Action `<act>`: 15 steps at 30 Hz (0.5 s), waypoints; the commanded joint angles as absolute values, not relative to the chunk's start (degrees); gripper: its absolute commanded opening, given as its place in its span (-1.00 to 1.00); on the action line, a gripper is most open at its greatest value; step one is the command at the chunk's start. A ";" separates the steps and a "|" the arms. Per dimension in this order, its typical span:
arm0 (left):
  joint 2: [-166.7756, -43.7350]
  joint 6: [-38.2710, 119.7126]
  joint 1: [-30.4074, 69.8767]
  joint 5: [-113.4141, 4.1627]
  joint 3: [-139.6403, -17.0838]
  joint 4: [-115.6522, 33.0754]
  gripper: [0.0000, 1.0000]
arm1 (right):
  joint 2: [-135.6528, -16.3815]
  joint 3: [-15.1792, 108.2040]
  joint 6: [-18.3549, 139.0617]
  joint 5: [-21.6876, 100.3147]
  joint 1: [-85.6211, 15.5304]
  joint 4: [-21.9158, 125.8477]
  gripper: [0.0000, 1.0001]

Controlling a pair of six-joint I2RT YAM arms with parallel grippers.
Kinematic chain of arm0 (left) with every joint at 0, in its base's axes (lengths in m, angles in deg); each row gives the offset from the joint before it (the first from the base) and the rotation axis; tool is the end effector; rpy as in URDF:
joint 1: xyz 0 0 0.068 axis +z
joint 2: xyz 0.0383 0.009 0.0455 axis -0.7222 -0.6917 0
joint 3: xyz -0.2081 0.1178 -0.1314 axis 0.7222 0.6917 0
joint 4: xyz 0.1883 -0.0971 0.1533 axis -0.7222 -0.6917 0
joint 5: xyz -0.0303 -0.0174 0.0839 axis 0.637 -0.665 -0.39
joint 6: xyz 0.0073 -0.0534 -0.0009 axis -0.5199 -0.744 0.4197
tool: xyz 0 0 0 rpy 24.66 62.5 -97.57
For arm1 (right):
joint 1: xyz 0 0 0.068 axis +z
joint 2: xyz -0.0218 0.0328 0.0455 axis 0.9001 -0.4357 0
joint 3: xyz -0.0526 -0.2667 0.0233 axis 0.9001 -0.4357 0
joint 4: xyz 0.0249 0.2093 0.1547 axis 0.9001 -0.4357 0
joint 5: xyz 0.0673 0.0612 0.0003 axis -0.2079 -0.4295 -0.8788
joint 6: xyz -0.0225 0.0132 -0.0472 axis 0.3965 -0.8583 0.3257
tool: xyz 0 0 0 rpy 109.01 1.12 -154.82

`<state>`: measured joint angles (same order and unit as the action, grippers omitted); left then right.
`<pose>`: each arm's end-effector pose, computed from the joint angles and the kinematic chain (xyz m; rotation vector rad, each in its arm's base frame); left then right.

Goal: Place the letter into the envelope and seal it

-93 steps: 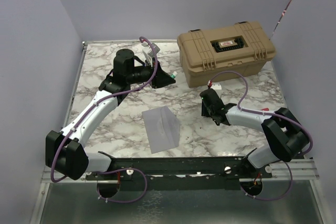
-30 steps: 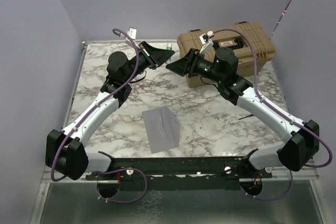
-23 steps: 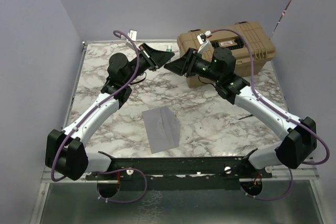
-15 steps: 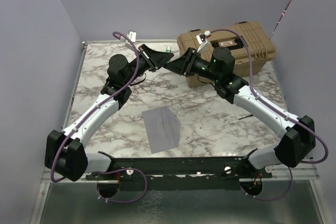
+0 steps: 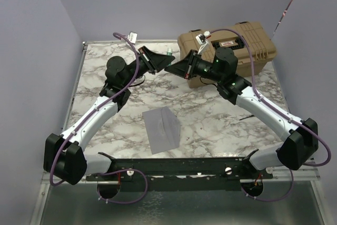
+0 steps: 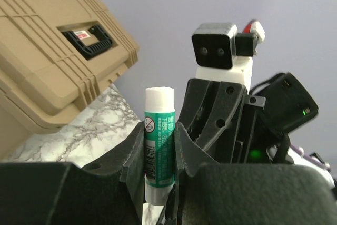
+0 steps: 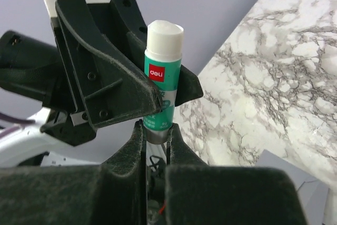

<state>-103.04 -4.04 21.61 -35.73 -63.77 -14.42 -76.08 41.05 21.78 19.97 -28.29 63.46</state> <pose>0.2646 -0.1392 0.3824 0.0304 1.5337 -1.4743 0.2637 0.2106 0.3866 -0.2697 1.7577 1.4397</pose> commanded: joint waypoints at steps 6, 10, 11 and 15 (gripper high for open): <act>-100.17 -1.46 22.18 -17.86 -64.14 -5.60 -1.00 | -71.47 42.53 32.66 -3.05 -32.52 59.98 -0.99; -100.61 -1.62 22.20 -14.52 -66.19 -3.77 -1.00 | -71.34 42.10 30.86 -14.61 -34.63 65.77 -0.99; -100.72 -1.86 22.23 -13.87 -66.67 -3.14 -1.00 | -71.50 42.00 29.79 -17.97 -34.87 68.15 -0.99; -100.59 -1.88 22.20 -12.56 -67.77 -1.00 -1.00 | -72.82 41.83 22.64 -27.98 -34.91 78.46 -0.99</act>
